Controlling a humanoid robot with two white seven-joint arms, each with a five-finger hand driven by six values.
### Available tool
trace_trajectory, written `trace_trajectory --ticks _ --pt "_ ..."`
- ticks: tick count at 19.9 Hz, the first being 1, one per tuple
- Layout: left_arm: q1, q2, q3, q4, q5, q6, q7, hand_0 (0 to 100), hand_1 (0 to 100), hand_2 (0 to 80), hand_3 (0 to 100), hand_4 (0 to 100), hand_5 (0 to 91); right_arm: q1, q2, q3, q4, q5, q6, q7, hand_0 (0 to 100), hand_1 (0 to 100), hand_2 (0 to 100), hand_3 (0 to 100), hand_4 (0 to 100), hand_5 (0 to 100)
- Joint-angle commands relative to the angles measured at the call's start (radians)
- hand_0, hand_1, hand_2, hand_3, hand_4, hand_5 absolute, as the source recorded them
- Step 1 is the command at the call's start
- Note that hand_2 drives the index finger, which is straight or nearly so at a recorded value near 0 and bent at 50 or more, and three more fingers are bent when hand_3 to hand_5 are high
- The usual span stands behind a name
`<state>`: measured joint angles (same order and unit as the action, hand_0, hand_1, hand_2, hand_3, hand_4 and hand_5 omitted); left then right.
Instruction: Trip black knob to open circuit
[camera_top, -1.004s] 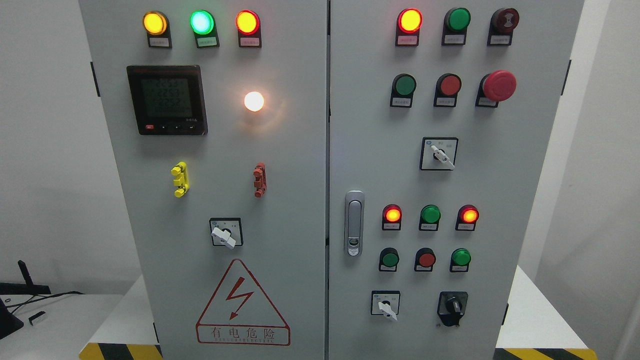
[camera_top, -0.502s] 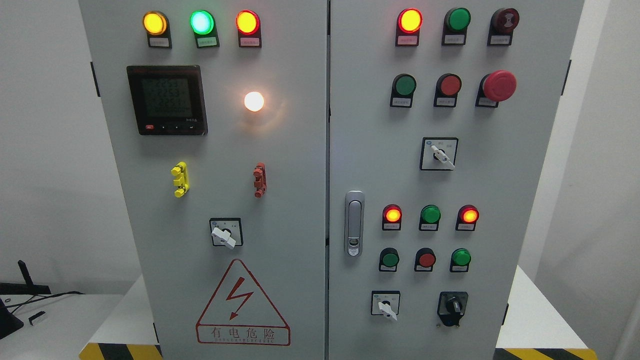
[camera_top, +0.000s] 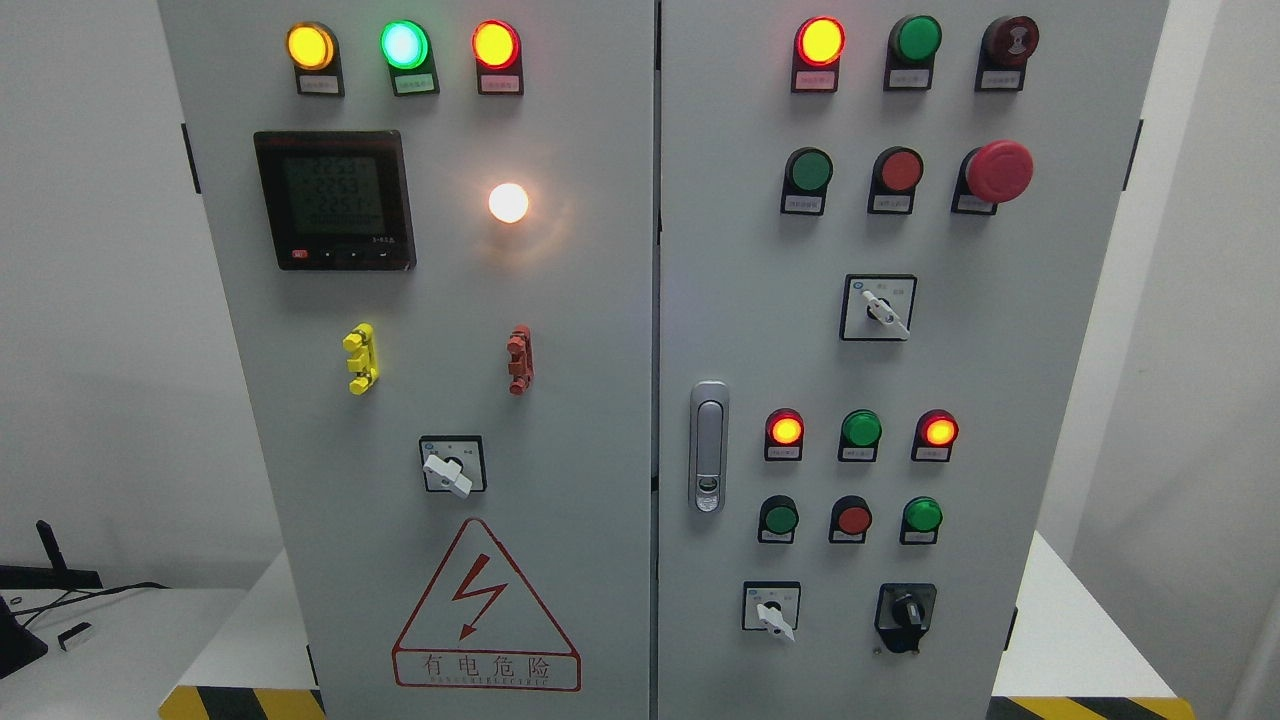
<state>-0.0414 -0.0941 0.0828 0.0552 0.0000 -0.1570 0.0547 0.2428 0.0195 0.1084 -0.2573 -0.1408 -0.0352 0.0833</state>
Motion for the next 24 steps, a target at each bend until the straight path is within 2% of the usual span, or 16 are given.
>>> trace_trajectory --ticks 1,3,4,6,8,11,14,17,19,21,24 --pt "0.0 0.001 0.0 0.0 -0.031 0.001 0.001 12 39 0.0 0 0 0.0 0.125 -0.044 0.0 -0.291 -0.003 -0.006 0.004 4 19 3 12 3 6" --pt "0.0 0.0 0.0 0.0 -0.031 0.001 0.001 12 39 0.0 0 0 0.0 0.203 -0.075 -0.001 -0.432 -0.005 -0.029 0.048 4 19 4 15 7 8" --pt "0.0 0.001 0.0 0.0 -0.031 0.001 0.001 12 39 0.0 0 0 0.0 0.248 -0.091 -0.001 -0.506 -0.005 -0.063 0.07 4 19 5 16 8 9" --pt "0.0 -0.001 0.0 0.0 -0.031 0.001 0.001 12 39 0.0 0 0 0.0 0.318 -0.114 -0.012 -0.62 -0.006 -0.147 0.076 5 20 7 18 11 12" --pt "0.0 0.001 0.0 0.0 -0.031 0.001 0.001 12 39 0.0 0 0 0.0 0.39 -0.122 -0.044 -0.739 -0.008 -0.224 0.081 5 20 9 19 12 13" --pt "0.0 0.001 0.0 0.0 -0.031 0.001 0.001 12 39 0.0 0 0 0.0 0.509 -0.147 -0.09 -0.963 -0.057 -0.284 0.11 6 23 12 27 19 19" --pt "0.0 0.0 0.0 0.0 -0.031 0.001 0.001 12 39 0.0 0 0 0.0 0.608 -0.161 -0.13 -1.218 -0.152 -0.331 0.113 6 28 16 31 23 23" --pt "0.0 -0.001 0.0 0.0 -0.031 0.001 0.001 12 39 0.0 0 0 0.0 0.664 -0.161 -0.219 -1.419 -0.157 -0.331 0.112 6 35 22 38 32 28" --pt "0.0 0.001 0.0 0.0 -0.031 0.001 0.001 12 39 0.0 0 0 0.0 0.671 -0.161 -0.269 -1.505 -0.183 -0.328 0.112 7 38 24 42 38 32" --pt "0.0 0.001 0.0 0.0 -0.031 0.001 0.001 12 39 0.0 0 0 0.0 0.665 -0.164 -0.321 -1.551 -0.21 -0.322 0.11 8 40 26 50 51 39" --pt "0.0 -0.001 0.0 0.0 -0.031 0.001 0.001 12 39 0.0 0 0 0.0 0.641 -0.184 -0.395 -1.596 -0.241 -0.316 0.108 10 42 29 61 61 48"
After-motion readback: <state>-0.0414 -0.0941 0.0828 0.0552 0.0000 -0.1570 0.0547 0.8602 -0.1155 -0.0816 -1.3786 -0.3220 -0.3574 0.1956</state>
